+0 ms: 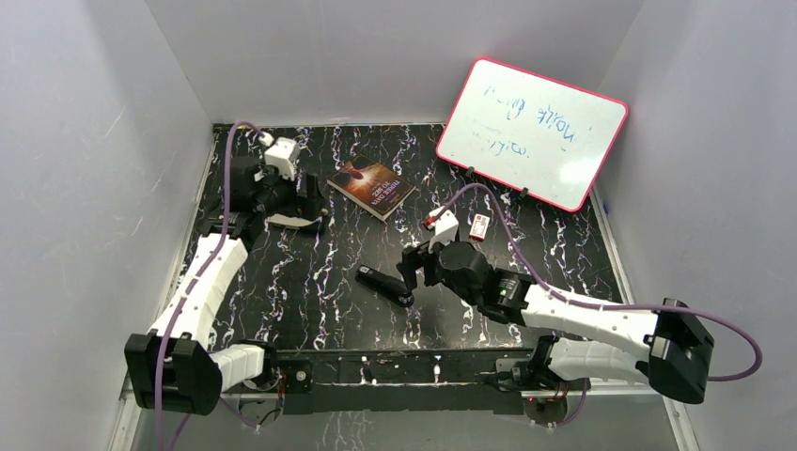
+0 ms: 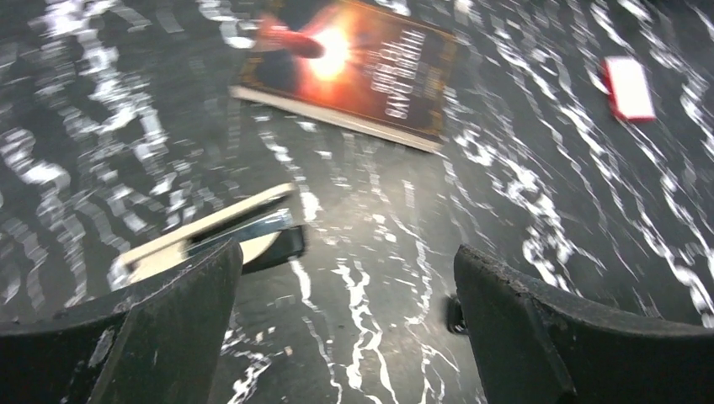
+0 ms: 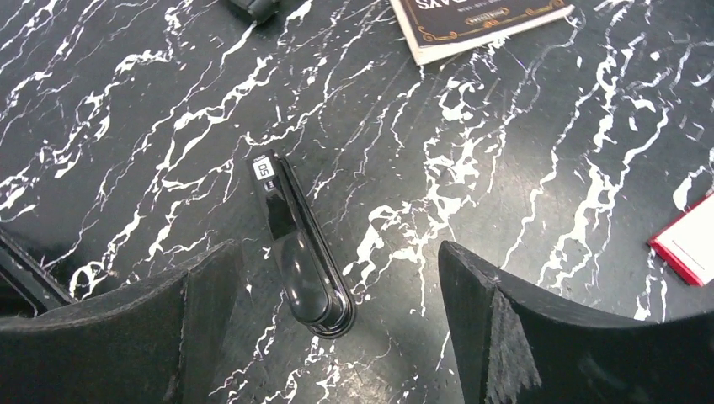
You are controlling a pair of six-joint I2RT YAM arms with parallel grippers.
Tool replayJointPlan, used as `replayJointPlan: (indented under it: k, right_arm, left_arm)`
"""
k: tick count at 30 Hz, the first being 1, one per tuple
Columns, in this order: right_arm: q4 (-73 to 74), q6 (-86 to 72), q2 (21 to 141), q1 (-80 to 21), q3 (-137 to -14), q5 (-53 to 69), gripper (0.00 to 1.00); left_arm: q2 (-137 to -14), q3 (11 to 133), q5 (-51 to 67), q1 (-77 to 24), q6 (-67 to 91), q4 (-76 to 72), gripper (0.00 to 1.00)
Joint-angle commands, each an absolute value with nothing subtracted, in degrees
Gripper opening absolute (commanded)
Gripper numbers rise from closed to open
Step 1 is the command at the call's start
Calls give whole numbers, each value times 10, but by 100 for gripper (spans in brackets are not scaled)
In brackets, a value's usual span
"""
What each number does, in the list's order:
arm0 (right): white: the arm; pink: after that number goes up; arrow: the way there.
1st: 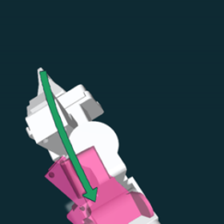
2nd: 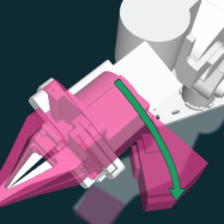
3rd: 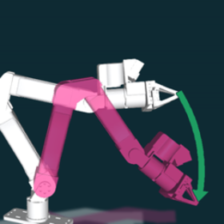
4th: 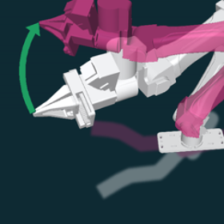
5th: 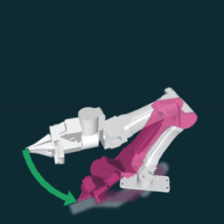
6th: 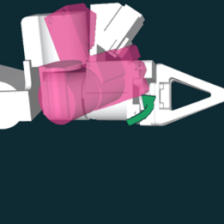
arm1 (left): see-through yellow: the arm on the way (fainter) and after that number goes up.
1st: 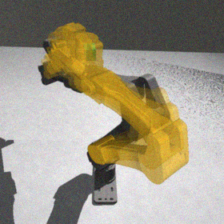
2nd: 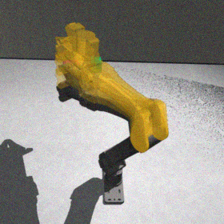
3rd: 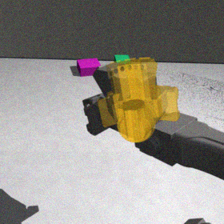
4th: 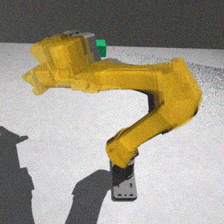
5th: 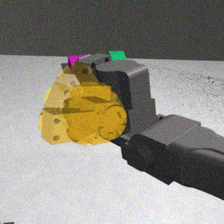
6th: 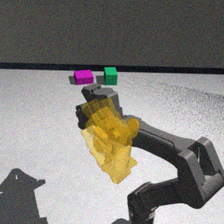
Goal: Load the staples into the stapler
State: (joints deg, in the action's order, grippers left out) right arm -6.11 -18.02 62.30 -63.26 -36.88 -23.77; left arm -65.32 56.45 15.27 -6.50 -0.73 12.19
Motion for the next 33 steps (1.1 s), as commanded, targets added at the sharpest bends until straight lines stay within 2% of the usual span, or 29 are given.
replayJointPlan:
  k: [1,6,9,15,18,26,30,33]
  right_arm:
    - [-38,-230,584,-633,-372,-287,94]
    - [-70,-215,510,-629,-322,-254,95]
    - [-45,-217,496,-627,-320,-254,95]
    - [-37,-258,457,-626,-287,-270,95]
    - [-27,-277,440,-626,-273,-285,94]
    - [-23,-308,419,-625,-247,-286,94]
    - [-29,-321,412,-624,-234,-278,94]
    - [-29,-328,411,-625,-227,-276,94]
  left_arm:
    - [-667,572,395,-93,-118,113,95]
    - [-647,537,477,-150,-330,153,95]
    - [-651,516,511,-168,-395,157,96]
    - [-728,523,449,-262,-503,239,95]
    - [-752,513,406,-308,-527,240,95]
    - [-816,505,414,-375,-541,201,93]
    - [-847,512,406,-382,-544,181,81]
    - [-875,525,408,-387,-552,181,77]
